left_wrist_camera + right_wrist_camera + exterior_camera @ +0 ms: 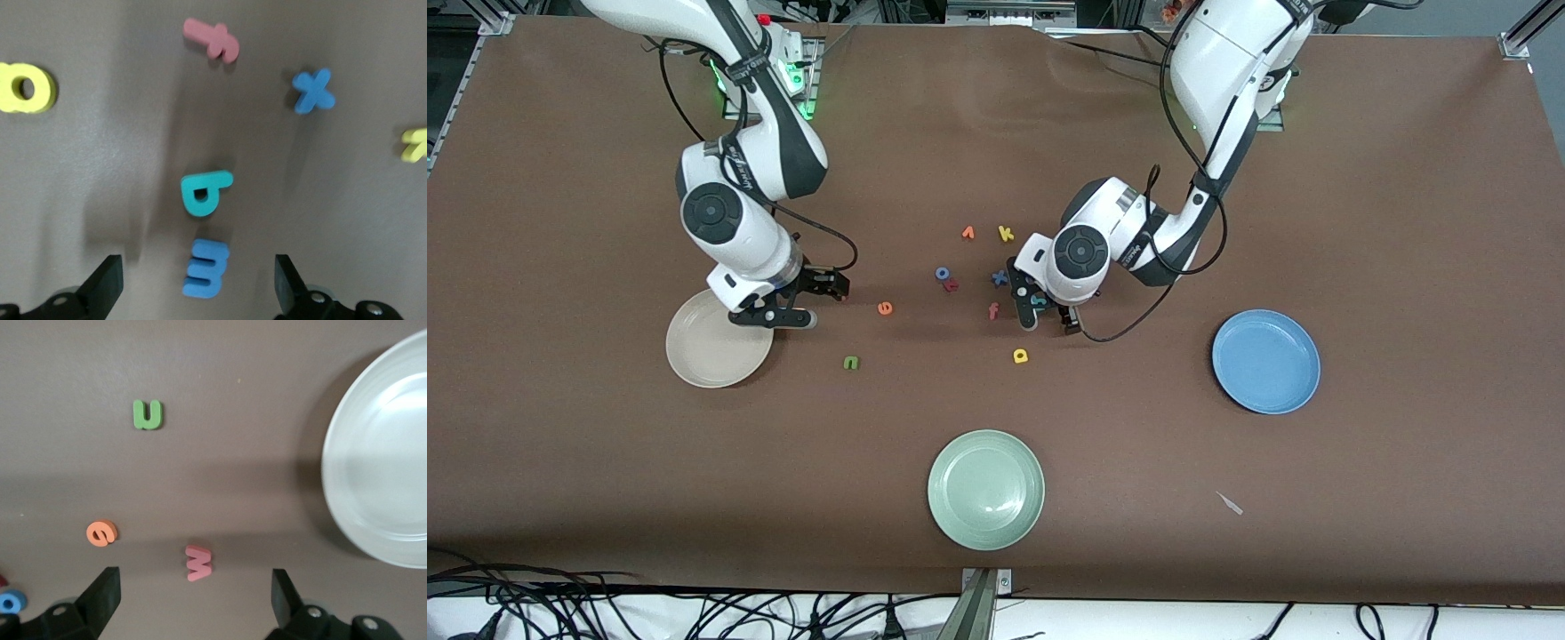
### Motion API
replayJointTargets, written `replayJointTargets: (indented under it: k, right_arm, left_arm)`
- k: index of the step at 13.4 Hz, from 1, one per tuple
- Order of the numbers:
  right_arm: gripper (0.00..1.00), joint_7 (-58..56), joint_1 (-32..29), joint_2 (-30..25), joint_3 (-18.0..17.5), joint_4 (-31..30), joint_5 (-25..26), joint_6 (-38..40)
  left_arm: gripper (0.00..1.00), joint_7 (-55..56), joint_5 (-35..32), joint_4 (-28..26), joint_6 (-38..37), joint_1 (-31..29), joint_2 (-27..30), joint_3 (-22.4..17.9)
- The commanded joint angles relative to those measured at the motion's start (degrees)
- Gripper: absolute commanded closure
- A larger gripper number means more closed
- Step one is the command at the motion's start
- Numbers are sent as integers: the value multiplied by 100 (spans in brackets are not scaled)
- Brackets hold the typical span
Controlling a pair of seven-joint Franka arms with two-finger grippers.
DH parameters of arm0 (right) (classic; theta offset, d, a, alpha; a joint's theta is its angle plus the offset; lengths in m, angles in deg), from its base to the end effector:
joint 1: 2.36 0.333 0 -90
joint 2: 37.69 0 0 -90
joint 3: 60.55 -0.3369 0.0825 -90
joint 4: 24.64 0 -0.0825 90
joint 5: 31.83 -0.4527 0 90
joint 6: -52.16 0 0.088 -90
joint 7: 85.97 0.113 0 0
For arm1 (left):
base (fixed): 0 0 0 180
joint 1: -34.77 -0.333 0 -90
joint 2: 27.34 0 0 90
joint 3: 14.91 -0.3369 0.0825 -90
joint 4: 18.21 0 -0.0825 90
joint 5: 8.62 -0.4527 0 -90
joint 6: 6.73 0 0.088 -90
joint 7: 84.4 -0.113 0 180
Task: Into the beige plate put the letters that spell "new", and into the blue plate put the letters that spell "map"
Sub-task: 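Reach the blue m with the left gripper while the right gripper reaches w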
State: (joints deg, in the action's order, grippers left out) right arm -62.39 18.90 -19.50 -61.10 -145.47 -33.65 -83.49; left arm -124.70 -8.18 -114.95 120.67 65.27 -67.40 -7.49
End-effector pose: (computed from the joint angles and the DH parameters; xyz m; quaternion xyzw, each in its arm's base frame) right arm 0.5791 0.2323 0.2217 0.9991 -0.0273 -0.0319 0.0000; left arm 0.5708 -0.4377 0.1420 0.7816 -0.6170 -0.0783 0.0471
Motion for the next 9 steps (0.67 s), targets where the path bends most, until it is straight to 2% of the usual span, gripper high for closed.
replayJointTargets:
  k: [1,4,6,7,8,9]
  right_arm:
    - [0,287,185,96,29,-405,-73,-496]
    - [0,374,185,263,12,-441,-82,-506]
    - [0,384,185,378,12,-432,-82,-506]
    - [0,384,185,422,12,-415,-82,-506]
    - [1,392,185,466,12,-397,-82,-532]
    - [1,392,177,492,3,-397,-82,-558]
  left_arm:
    - [0,-163,-194,-64,56,-18,33,5]
    - [2,-171,-194,-126,65,-9,24,5]
    - [14,-180,-203,-160,65,9,15,5]
    - [33,-171,-281,-161,65,26,15,5]
    - [60,-171,-351,-161,65,35,7,5]
    - [70,-171,-352,-161,65,26,7,5]
